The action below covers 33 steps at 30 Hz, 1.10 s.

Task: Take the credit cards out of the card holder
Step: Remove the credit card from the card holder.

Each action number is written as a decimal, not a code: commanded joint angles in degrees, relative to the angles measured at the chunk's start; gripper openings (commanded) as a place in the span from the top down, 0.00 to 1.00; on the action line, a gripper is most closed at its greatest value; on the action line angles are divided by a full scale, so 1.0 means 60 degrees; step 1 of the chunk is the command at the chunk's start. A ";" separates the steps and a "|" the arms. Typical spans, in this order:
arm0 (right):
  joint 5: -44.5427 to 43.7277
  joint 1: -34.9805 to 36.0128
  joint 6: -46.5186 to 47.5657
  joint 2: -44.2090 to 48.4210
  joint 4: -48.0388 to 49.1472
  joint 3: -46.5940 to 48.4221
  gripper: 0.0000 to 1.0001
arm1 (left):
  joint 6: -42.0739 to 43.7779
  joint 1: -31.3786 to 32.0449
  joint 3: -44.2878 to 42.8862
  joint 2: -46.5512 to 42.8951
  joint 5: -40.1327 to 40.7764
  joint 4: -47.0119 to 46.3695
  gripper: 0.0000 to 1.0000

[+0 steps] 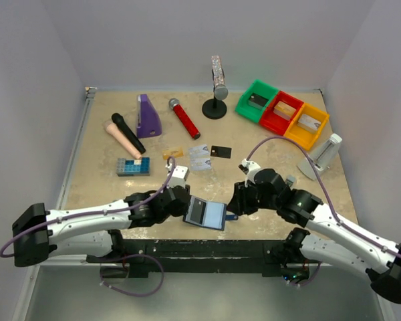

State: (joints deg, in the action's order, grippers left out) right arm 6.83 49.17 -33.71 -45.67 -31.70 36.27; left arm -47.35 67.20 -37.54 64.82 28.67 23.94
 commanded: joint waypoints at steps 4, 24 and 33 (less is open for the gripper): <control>0.1848 0.0053 -0.0810 -0.1716 0.3054 -0.0009 0.72 | 0.0421 -0.0213 0.1143 -0.1457 -0.1274 -0.3167 0.64; 0.2392 0.0038 -0.2393 -0.5585 0.6543 -0.0610 0.66 | 0.0011 -0.0814 0.1891 0.0549 -0.1555 -0.3830 0.81; 0.2363 0.0038 -0.2730 -0.6392 0.7129 -0.0918 0.60 | -0.0398 -0.0799 0.2403 0.0740 -0.1482 -0.4178 0.84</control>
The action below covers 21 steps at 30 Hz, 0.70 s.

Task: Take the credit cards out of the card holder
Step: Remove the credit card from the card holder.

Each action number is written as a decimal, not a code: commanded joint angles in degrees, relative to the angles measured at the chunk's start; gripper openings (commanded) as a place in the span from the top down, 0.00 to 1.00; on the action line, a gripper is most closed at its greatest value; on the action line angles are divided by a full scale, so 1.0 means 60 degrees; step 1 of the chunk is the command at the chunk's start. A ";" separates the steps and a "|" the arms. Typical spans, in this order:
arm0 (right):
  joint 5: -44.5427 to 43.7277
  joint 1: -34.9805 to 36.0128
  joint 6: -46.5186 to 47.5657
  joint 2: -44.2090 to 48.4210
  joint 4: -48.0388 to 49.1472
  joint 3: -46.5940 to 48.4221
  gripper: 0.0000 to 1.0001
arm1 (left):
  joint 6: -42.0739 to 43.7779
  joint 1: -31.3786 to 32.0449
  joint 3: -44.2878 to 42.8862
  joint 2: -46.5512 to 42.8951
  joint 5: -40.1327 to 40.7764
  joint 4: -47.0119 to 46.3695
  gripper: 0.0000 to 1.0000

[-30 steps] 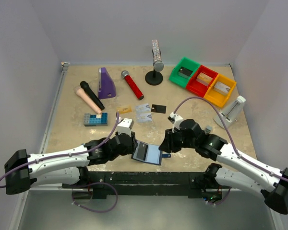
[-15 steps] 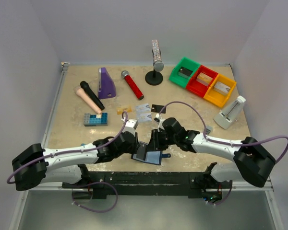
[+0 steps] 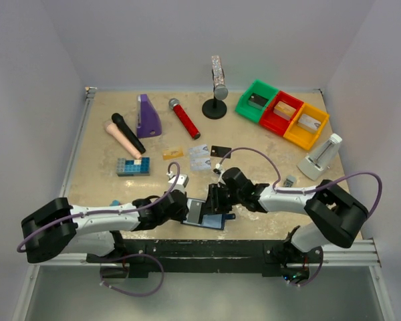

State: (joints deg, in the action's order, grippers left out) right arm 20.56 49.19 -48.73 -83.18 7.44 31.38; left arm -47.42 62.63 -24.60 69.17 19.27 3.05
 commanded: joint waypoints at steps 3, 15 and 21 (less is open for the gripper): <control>0.0046 0.0034 -0.0243 -0.0302 0.0649 -0.0117 0.58 | -0.0490 -0.0038 0.0452 -0.0058 0.0128 -0.0728 0.84; 0.0075 0.0034 -0.0550 -0.0888 0.1088 -0.0058 0.56 | -0.0754 -0.0038 0.0936 -0.0146 -0.0061 -0.1065 0.86; 0.0119 0.0034 -0.0886 -0.0889 0.1585 -0.0248 0.62 | -0.0856 -0.0038 0.1141 -0.0102 -0.0135 -0.1167 0.87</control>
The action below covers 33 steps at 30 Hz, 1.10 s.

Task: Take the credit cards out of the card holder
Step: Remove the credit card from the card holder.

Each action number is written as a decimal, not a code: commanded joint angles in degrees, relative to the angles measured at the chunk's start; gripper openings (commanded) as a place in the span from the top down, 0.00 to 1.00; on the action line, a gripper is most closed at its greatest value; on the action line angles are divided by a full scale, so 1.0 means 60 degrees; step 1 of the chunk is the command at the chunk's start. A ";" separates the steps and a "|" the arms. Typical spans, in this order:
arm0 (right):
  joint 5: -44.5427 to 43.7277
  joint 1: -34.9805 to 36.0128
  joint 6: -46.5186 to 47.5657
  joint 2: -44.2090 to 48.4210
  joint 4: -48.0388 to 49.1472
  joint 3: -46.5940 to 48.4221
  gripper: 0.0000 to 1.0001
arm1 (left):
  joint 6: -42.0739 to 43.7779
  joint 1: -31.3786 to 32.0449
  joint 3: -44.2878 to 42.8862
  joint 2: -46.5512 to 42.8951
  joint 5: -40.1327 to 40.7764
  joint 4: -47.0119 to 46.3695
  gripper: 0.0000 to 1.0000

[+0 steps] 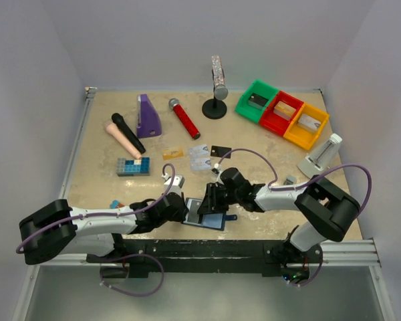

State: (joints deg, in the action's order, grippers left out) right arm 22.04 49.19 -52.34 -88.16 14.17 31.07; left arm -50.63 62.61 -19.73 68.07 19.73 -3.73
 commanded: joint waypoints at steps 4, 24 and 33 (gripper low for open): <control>-0.0143 0.0020 -0.0403 0.0030 0.0670 -0.0300 0.69 | -0.0394 -0.0034 0.0460 0.0065 -0.0211 -0.0038 0.87; 0.0076 -0.0200 -0.1457 -0.0248 0.3408 -0.1237 0.66 | -0.0687 -0.0034 0.0929 -0.0037 -0.0182 -0.0067 0.89; 0.0325 -0.0259 -0.1736 -0.0556 0.4800 -0.1472 0.67 | -0.0863 -0.0034 0.1149 0.0036 -0.0284 -0.0258 0.89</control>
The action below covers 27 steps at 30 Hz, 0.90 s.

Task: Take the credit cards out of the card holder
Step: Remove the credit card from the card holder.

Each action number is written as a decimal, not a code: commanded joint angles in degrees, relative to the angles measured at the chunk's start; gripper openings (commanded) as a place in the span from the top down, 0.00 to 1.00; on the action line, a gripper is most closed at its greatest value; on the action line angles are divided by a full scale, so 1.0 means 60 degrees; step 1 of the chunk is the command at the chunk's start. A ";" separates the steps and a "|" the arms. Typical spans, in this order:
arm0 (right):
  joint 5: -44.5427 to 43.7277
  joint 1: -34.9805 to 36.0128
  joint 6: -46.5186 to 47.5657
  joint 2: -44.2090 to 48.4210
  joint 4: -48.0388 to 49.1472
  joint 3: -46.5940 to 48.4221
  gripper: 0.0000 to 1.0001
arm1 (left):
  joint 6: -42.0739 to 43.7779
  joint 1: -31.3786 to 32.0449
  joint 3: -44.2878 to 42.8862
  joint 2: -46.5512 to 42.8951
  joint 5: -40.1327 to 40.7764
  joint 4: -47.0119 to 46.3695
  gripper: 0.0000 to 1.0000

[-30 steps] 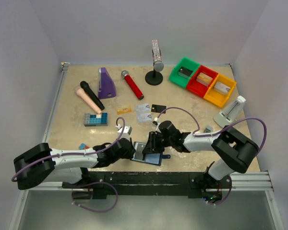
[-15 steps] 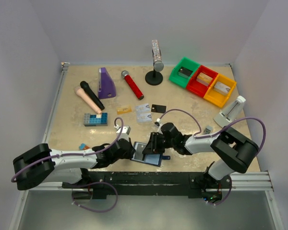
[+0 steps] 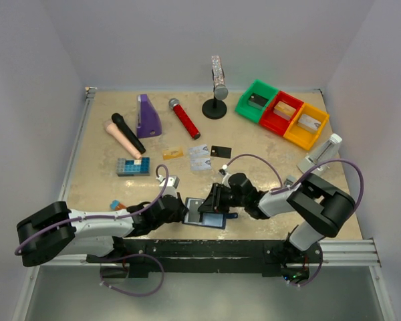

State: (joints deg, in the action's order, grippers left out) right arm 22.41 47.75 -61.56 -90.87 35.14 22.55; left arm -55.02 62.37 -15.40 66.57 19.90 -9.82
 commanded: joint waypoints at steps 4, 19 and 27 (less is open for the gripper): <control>0.0805 -0.0018 -0.0272 -0.0425 0.1965 0.0080 0.68 | -0.0131 0.0006 0.0428 0.0405 -0.0372 0.0671 0.91; 0.1669 -0.0018 -0.0389 -0.0983 0.2216 0.0534 0.66 | -0.0116 0.0006 0.0471 0.0566 -0.0533 0.0334 0.93; 0.1772 -0.0018 -0.0360 -0.1085 0.1849 0.0725 0.63 | -0.0145 0.0020 0.0472 0.0639 -0.0665 0.0202 0.92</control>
State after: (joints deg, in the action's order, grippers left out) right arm 31.07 47.18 -63.44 -97.25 44.03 24.45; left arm -55.16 62.35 -14.83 67.88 19.75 -12.84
